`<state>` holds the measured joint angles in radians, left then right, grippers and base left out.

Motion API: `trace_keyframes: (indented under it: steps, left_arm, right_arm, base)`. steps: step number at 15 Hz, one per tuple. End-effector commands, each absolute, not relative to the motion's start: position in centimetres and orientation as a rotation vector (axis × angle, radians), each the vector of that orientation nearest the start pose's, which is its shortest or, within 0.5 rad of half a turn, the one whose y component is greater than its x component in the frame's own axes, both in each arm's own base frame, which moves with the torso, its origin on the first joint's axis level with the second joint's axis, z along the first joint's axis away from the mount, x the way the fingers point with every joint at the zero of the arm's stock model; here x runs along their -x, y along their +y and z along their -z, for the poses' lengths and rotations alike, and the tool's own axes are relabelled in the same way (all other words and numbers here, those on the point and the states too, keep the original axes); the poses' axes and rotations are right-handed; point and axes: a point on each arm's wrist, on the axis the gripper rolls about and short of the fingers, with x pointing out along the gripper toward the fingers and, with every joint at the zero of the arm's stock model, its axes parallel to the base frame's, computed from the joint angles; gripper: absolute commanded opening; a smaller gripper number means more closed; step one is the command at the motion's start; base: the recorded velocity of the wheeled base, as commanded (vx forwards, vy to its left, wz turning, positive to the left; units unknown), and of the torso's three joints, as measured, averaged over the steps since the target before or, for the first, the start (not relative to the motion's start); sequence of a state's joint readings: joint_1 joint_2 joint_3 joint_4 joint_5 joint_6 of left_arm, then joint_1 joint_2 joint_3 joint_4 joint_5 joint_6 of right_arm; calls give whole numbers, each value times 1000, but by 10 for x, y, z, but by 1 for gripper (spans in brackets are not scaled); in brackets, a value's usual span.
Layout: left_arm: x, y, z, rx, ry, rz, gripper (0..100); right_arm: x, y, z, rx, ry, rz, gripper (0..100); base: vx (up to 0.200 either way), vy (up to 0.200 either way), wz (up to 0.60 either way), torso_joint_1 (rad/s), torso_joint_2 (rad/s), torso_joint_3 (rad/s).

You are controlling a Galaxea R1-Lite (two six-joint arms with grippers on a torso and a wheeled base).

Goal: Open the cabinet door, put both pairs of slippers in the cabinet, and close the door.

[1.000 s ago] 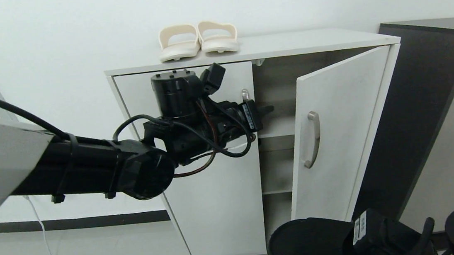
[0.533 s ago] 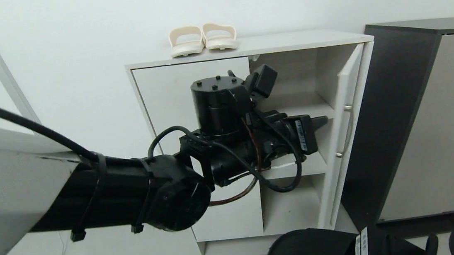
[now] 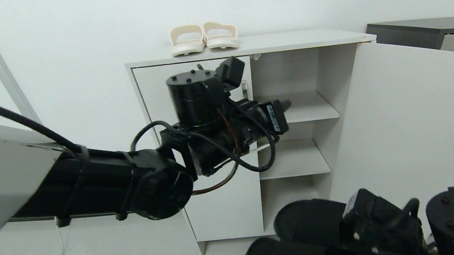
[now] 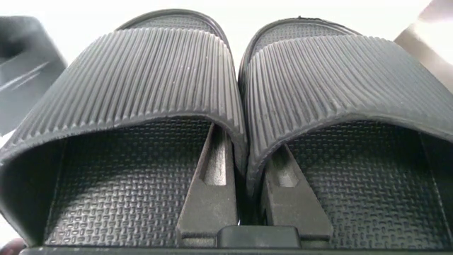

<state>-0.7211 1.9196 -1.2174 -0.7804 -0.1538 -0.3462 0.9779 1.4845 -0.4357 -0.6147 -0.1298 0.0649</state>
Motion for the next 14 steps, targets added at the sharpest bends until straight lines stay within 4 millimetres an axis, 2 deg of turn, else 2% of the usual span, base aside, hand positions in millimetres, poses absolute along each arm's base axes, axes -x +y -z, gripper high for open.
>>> trace_keyframes:
  steps: [1, 2, 3, 5, 7, 8, 11, 14]
  left_arm:
    - [-290, -202, -253, 257, -23, 676, 0]
    - [-282, -178, -259, 212, -61, 573, 0]
    - [-275, -168, -263, 197, -74, 533, 0]
    - [-219, -123, -274, 165, -110, 414, 0]
    - [-168, -84, -268, 104, -99, 284, 0]
    - [-140, -67, -262, 70, -100, 228, 0]
    - [-73, -13, -237, 49, -84, -10, 0]
    - [-17, 5, -194, 44, -60, -231, 0]
  right_arm:
    - [-162, 194, -134, 187, 408, -551, 0]
    - [-175, 204, -135, 134, 376, -461, 0]
    - [-181, 210, -136, 101, 363, -428, 0]
    - [-210, 223, -129, 73, 329, -239, 0]
    - [-228, 223, -125, 59, 313, -159, 0]
    - [-235, 221, -125, 56, 308, -127, 0]
    - [-243, 220, -119, 62, 307, -68, 0]
    - [-244, 220, -119, 48, 288, -66, 0]
  base:
    - [0, 0, 0, 0, 0, 0]
    - [0, 0, 0, 0, 0, 0]
    - [0, 0, 0, 0, 0, 0]
    - [0, 0, 0, 0, 0, 0]
    - [0, 0, 0, 0, 0, 0]
    - [0, 0, 0, 0, 0, 0]
    - [0, 0, 0, 0, 0, 0]
    - [0, 0, 0, 0, 0, 0]
